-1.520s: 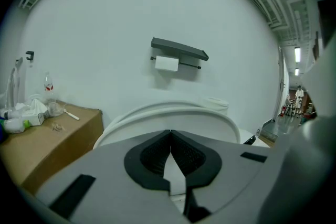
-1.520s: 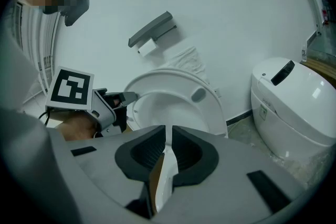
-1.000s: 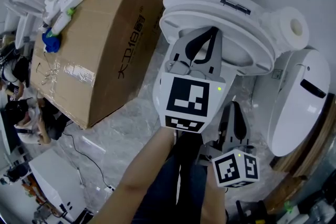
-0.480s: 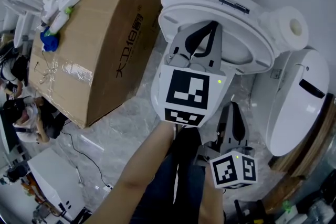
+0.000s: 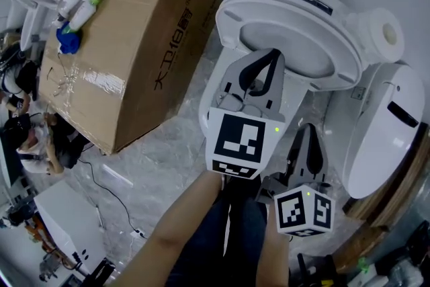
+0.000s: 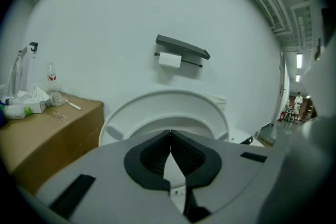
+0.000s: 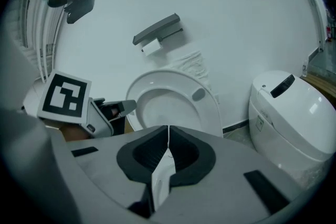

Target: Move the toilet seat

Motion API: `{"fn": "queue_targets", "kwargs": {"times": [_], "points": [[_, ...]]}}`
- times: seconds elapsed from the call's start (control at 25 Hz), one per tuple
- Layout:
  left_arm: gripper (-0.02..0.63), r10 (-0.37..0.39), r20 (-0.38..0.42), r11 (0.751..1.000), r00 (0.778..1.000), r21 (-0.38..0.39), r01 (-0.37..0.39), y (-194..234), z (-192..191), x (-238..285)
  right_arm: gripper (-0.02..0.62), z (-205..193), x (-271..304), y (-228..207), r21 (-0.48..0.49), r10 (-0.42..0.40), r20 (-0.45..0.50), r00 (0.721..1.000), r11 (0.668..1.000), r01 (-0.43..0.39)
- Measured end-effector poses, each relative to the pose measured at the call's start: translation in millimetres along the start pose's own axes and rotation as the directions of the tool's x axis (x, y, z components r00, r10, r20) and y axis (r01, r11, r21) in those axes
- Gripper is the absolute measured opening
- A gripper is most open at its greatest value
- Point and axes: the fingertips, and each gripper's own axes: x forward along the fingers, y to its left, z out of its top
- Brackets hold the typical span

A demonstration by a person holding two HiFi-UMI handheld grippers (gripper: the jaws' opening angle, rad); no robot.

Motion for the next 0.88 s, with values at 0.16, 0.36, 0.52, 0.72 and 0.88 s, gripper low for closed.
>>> {"fn": "queue_targets", "kwargs": {"times": [0.16,0.36,0.52,0.72,0.88], "points": [[0.015,0.013,-0.052,1.0,0.999,0.015,-0.012,-1,-34,-30,0.017,-6,-4,2,-0.057,-0.018,0.004,1.0,0.998,0.018],[0.015,0.02,-0.099,0.999,0.995,-0.048,-0.025,-4,-67,-66,0.017,-17,-9,11,-0.08,-0.005,-0.006,1.0,0.997,0.004],[0.015,0.032,-0.122,0.998,0.992,-0.052,-0.039,-6,-83,-90,0.017,-26,-14,17,-0.092,0.0,-0.016,1.0,0.996,-0.001],[0.015,0.048,-0.144,0.995,0.988,-0.077,-0.06,-1,-98,-115,0.017,-45,-21,24,-0.092,0.005,-0.051,0.999,0.996,-0.01],[0.015,0.053,-0.149,0.994,0.987,-0.087,-0.067,1,-103,-131,0.017,-54,-29,29,-0.112,0.001,-0.06,0.998,0.994,-0.007]]}}
